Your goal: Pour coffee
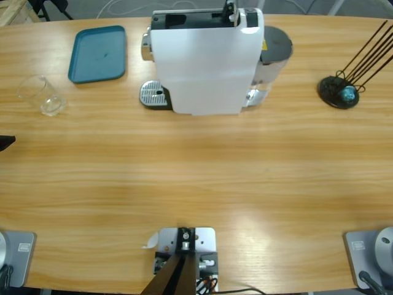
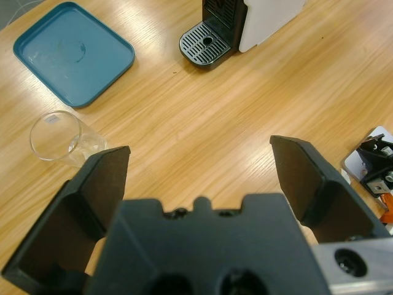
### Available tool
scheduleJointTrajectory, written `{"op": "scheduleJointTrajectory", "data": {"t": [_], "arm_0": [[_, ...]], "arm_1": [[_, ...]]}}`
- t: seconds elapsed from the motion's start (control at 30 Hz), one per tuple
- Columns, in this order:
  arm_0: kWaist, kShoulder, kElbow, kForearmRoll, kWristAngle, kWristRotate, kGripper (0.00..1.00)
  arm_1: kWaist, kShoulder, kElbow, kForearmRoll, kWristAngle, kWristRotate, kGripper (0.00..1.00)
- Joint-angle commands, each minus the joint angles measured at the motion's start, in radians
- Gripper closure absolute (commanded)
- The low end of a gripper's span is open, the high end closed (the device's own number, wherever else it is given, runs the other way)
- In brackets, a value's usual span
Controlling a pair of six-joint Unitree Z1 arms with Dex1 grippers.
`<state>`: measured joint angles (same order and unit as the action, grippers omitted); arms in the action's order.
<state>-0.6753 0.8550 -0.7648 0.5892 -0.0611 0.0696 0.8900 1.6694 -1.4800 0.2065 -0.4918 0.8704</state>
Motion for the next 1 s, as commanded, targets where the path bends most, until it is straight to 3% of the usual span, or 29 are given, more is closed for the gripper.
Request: {"op": "scheduleJointTrajectory", "data": {"t": [0.03,0.77,1.0], "arm_0": [[0.008,-0.027,0.028,0.03,-0.009,-0.007,0.013],[0.025,-0.046,-0.007,0.072,0.012,-0.005,0.0],[0.026,-0.045,-0.003,0.072,0.012,-0.005,0.0]], "arm_1": [[0.053,0.128,-0.057,-0.001,0.021,0.013,1.0],[0.155,0.424,-0.054,0.002,0.155,0.051,1.0],[0.112,0.452,-0.051,0.129,0.147,0.084,1.0]]}}
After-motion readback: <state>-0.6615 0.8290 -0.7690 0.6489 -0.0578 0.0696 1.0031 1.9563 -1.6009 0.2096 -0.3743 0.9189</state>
